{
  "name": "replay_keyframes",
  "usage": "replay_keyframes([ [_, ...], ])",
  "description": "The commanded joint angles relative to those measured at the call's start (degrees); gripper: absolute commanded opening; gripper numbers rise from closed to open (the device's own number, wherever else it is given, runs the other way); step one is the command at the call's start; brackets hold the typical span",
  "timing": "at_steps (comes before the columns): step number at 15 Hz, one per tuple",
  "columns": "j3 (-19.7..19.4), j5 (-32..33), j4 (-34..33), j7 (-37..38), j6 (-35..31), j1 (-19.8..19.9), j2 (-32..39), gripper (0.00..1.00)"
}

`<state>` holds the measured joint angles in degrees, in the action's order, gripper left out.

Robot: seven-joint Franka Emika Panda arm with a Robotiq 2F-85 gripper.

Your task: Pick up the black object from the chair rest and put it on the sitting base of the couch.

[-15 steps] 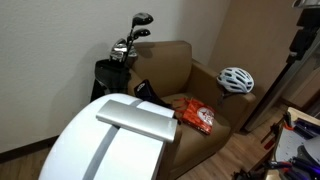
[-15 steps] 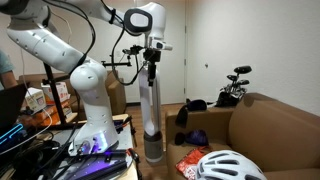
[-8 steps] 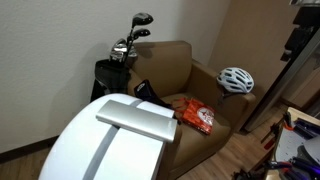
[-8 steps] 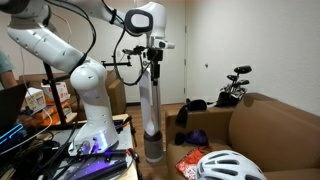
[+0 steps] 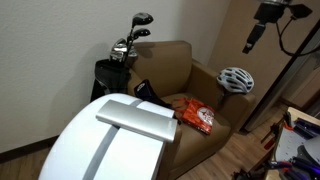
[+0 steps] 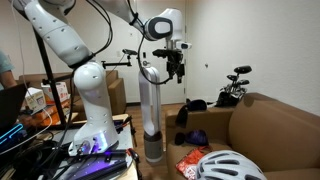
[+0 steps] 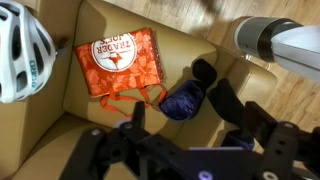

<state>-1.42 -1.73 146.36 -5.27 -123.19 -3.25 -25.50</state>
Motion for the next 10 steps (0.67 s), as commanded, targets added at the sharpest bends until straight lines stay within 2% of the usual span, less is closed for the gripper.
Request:
replay_keyframes([
  [1, 1.6, -0.8, -12.7, -1.2, 0.5, -1.7, 14.3, 1.00],
  [2, 2.3, -0.7, -15.7, -0.1, 0.0, -1.8, 17.8, 1.00],
  [4, 2.3, -2.5, -19.6, -4.3, -0.5, -2.4, 21.7, 1.00],
  [5, 2.9, -0.6, -14.9, -0.5, 0.0, -1.6, 16.7, 1.00],
  [7, 3.1, -0.7, -16.7, -0.7, 0.0, -1.6, 19.3, 1.00],
  [10, 3.4, 0.0, -15.5, -1.2, -1.2, -1.7, 17.6, 1.00],
])
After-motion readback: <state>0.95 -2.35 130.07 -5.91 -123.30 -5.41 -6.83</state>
